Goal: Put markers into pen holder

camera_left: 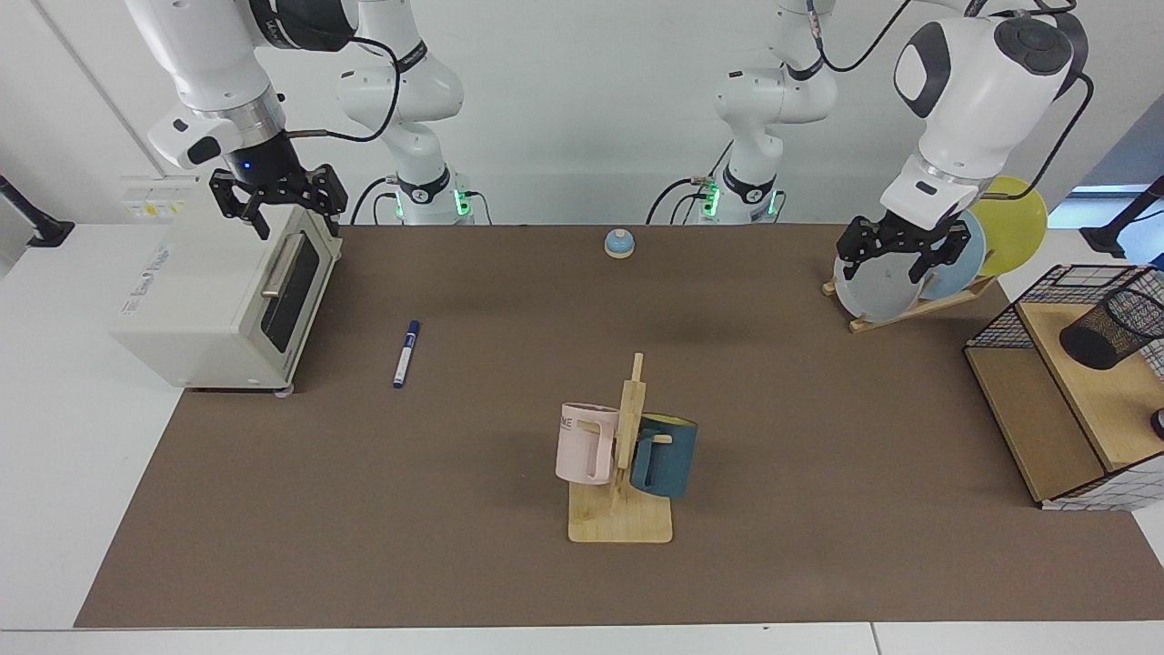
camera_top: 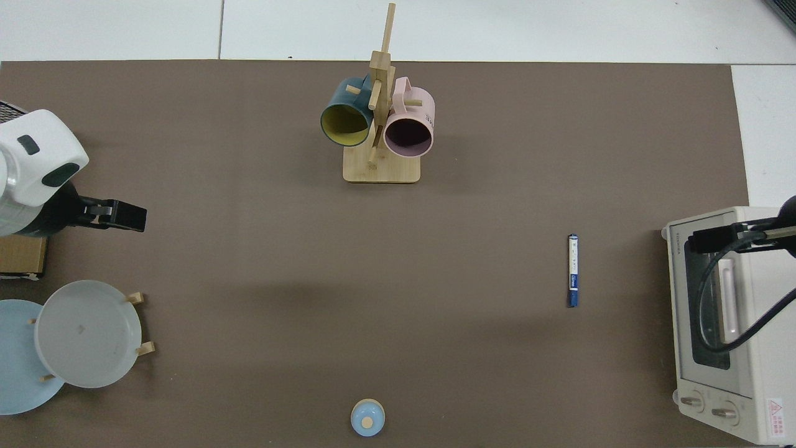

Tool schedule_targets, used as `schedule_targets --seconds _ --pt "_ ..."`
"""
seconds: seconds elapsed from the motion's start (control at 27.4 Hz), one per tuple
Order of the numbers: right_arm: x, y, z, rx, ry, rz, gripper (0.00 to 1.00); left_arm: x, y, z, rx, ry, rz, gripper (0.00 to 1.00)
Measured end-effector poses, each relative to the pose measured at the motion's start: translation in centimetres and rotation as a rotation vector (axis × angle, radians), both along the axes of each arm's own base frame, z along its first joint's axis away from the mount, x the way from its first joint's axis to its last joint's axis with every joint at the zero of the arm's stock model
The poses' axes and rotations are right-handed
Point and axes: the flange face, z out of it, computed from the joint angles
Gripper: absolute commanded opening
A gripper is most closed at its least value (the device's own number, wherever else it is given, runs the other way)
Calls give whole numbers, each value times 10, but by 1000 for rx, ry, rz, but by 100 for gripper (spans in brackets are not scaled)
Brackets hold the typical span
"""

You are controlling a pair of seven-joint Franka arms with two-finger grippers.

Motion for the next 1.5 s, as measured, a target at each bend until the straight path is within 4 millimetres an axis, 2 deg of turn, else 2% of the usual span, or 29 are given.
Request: schedule_targets --seconds 0.58,0.91,1.06,1.17,1.5 --pt "0 0 -1 1 1 0 100 0 0 0 0 1 0 100" --pt "1 12 -10 1 5 17 100 0 0 -1 0 1 0 100" --pt "6 16 -29 1 -12 20 100 0 0 0 0 1 0 100" --pt "10 22 -52 0 -13 31 100 0 0 -1 0 1 0 100" --pt "43 57 -154 -7 -8 10 100 -1 0 0 0 1 0 100"
